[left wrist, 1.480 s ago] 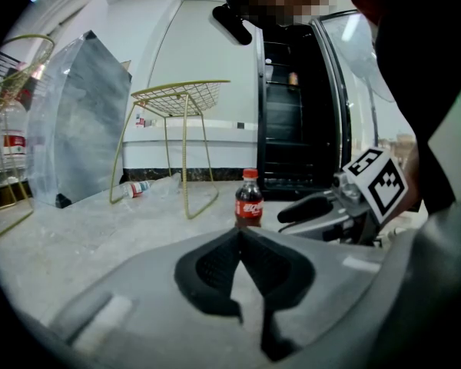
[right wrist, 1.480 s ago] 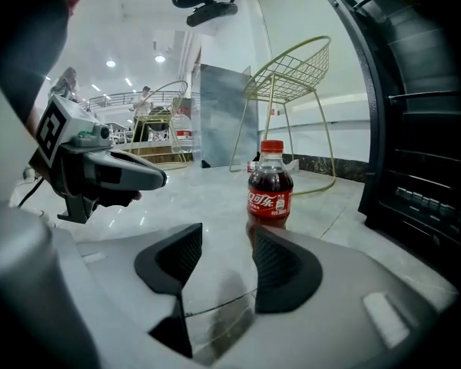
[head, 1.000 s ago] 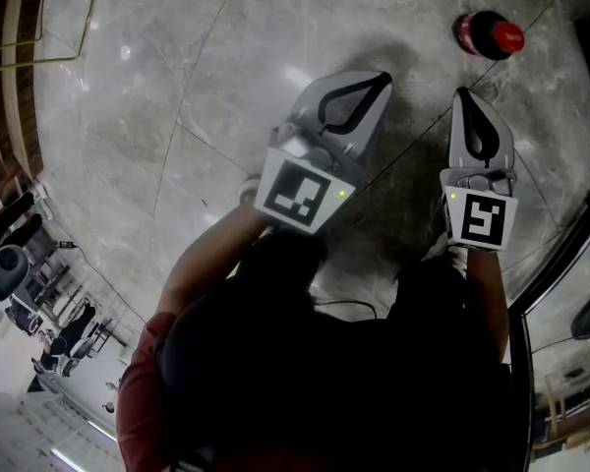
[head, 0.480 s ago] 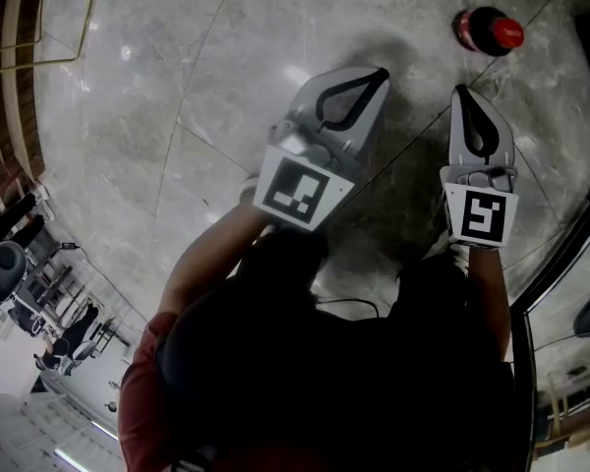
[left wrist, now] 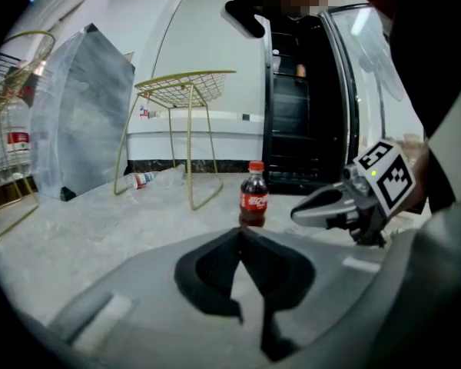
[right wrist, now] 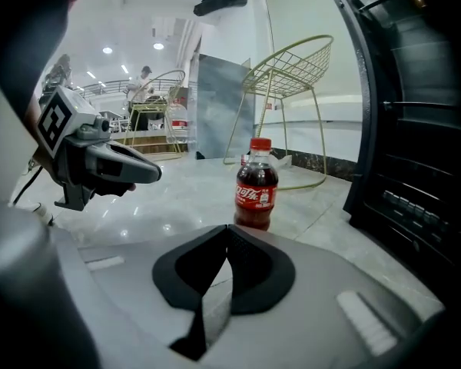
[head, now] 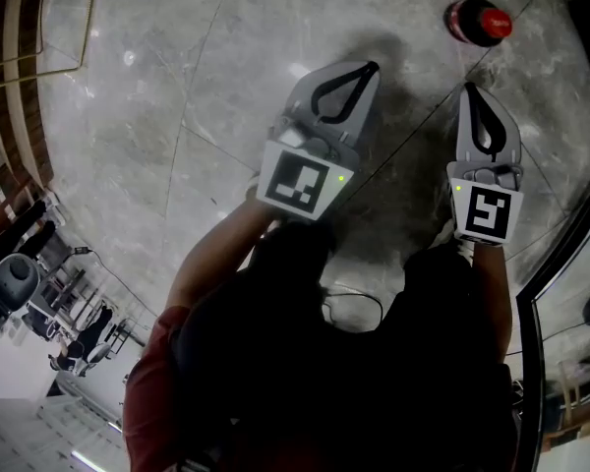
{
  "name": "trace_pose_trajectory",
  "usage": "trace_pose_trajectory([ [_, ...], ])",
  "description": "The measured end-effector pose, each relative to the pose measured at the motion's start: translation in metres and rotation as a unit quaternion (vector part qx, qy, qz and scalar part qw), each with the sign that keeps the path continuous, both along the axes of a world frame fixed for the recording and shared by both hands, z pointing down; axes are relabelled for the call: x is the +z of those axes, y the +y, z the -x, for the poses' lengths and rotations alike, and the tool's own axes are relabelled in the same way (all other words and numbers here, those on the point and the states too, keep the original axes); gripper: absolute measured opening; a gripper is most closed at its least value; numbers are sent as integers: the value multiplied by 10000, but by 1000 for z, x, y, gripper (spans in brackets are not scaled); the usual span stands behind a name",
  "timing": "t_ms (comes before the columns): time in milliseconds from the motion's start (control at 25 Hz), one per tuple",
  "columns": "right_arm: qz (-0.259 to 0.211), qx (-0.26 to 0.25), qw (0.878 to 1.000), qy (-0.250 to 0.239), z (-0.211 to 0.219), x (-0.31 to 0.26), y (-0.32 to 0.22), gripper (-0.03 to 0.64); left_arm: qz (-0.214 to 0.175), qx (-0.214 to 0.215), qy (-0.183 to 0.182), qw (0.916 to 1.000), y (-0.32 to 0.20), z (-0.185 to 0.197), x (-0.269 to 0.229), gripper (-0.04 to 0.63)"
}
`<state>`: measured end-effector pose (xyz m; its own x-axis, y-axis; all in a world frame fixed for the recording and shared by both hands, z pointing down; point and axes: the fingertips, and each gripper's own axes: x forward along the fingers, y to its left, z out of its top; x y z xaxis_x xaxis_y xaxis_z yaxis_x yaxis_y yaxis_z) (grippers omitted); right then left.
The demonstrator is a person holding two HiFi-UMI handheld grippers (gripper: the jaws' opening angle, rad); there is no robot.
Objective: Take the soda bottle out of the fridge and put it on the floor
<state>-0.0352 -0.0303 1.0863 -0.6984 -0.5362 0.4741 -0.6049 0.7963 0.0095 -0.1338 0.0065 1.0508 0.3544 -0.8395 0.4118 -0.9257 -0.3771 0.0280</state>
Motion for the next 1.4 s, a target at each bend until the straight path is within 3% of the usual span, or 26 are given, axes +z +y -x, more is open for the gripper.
trace_pose_trajectory([
  [120, 24, 270, 9996, 41, -20, -18, -2, 2, 116, 189, -153, 9996, 2, -6, -12, 0],
  [280, 197, 480, 9983, 262, -50, -57, 7, 2, 325, 72, -133, 9994, 6, -6, -47, 0],
  [480, 400, 628, 9962, 441, -71, -138, 13, 2, 573, 218, -287, 9977, 9, -22, -121, 0],
  [720, 471, 653, 9965, 226, -70, -278, 21, 2, 515, 244, -306, 9979, 3, -42, -261, 0],
  [880, 465, 729, 9963, 27, -72, -383, 13, 2, 462, 15, -176, 9988, -16, -49, -368, 0],
  [1040, 398, 853, 9955, -124, -95, -491, 13, 2, 325, -67, -314, 9990, -18, -72, -479, 0],
  [1240, 394, 1015, 9940, 68, -111, -599, -3, 2, 118, -220, -40, 9997, -34, -81, -592, 0],
  [1400, 299, 1175, 9926, 13, -122, -684, -9, 2, 253, -310, -42, 9992, -32, -89, -667, 0],
])
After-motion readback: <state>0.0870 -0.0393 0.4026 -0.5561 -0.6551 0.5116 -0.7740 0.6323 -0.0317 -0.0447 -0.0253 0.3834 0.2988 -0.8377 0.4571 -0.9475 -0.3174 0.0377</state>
